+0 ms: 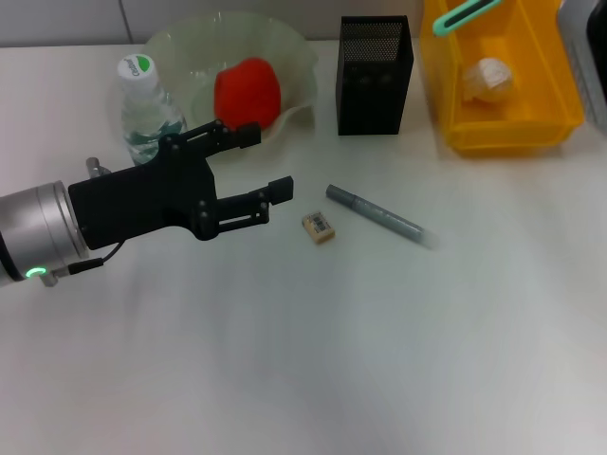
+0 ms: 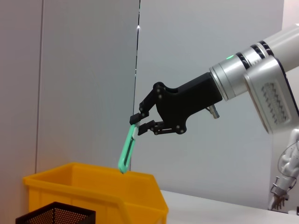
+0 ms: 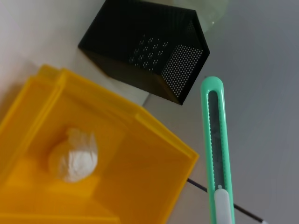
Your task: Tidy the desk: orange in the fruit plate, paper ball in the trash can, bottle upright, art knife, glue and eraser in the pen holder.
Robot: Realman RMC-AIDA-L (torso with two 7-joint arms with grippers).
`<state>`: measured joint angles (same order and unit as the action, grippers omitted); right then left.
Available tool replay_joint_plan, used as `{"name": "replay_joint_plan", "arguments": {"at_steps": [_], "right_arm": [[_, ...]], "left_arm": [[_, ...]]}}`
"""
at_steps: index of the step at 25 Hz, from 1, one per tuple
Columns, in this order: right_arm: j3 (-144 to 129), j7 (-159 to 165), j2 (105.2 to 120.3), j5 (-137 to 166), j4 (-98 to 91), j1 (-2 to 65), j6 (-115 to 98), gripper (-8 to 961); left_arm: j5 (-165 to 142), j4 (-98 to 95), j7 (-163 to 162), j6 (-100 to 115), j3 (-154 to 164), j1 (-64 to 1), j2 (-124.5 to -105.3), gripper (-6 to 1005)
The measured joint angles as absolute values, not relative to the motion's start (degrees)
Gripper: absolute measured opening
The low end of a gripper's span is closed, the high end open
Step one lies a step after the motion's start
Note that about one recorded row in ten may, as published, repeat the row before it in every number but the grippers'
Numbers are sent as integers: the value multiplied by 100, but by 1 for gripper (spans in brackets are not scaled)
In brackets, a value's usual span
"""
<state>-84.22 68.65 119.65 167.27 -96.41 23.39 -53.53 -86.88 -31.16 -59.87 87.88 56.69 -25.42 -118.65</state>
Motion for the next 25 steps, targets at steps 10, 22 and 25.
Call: {"name": "replay_joint_plan", "arguments": {"at_steps": [10, 22, 25], "right_arm": [[-8966, 5137, 11955, 16720, -8318, 2021, -2433, 199], [-9576, 4372, 11947, 16716, -6721, 2393, -350, 207], [-9656, 4290, 11937, 16716, -6343, 2570, 15, 209]], "left_arm": [[-8604, -2878, -5573, 8788, 5669, -2525, -11865, 797], [-8560, -2724, -5242, 8747, 5669, -2521, -11871, 797], [-8560, -2612, -5114, 8740, 5669, -2529, -11873, 797]]}}
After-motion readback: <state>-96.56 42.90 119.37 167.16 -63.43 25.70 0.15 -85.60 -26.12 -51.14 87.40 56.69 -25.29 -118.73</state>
